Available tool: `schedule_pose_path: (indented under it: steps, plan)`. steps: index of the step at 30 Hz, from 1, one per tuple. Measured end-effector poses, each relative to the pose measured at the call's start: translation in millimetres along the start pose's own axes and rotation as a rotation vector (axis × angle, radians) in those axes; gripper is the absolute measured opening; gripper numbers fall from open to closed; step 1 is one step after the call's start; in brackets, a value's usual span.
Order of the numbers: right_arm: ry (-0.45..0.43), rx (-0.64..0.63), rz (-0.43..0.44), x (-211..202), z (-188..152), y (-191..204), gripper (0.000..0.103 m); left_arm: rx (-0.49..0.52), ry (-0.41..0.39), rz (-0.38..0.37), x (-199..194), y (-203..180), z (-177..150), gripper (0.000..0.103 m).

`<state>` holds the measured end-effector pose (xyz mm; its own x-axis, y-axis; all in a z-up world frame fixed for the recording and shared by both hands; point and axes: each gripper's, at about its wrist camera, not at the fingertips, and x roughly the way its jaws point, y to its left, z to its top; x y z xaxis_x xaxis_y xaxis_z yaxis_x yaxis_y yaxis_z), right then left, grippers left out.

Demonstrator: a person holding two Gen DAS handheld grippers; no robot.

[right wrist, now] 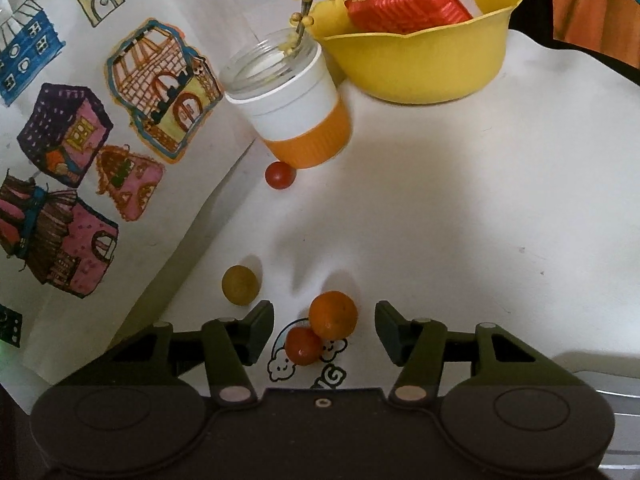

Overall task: Organize fruits
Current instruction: 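Close right tool on the small orange fruit while left tool reaches for the red cherry tomato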

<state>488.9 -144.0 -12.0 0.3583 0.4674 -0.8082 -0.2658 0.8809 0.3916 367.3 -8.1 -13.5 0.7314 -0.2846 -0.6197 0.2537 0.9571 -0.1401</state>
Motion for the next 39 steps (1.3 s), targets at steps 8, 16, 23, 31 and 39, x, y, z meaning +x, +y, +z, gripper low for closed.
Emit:
schedule_pose_path:
  steps: [8,16,23,31,39]
  plan:
    - [0.016,0.012,-0.002,7.1,0.6,1.4,0.051,0.004,0.011,-0.006,9.3,-3.3,2.2,0.05]
    - [0.007,0.022,-0.011,10.1,0.1,2.1,0.046,-0.006,0.036,0.005,17.2,-2.2,3.5,0.047]
    - [-0.006,0.034,-0.011,11.2,0.8,2.0,0.041,-0.027,0.043,-0.002,21.6,0.4,7.5,0.043]
    - [-0.007,0.035,-0.011,9.4,1.4,-0.3,0.031,-0.021,0.058,0.004,25.4,-0.3,7.2,0.033]
    - [-0.02,0.054,0.002,6.6,-1.1,-4.5,0.03,-0.043,0.06,0.013,24.6,1.8,7.6,0.025]
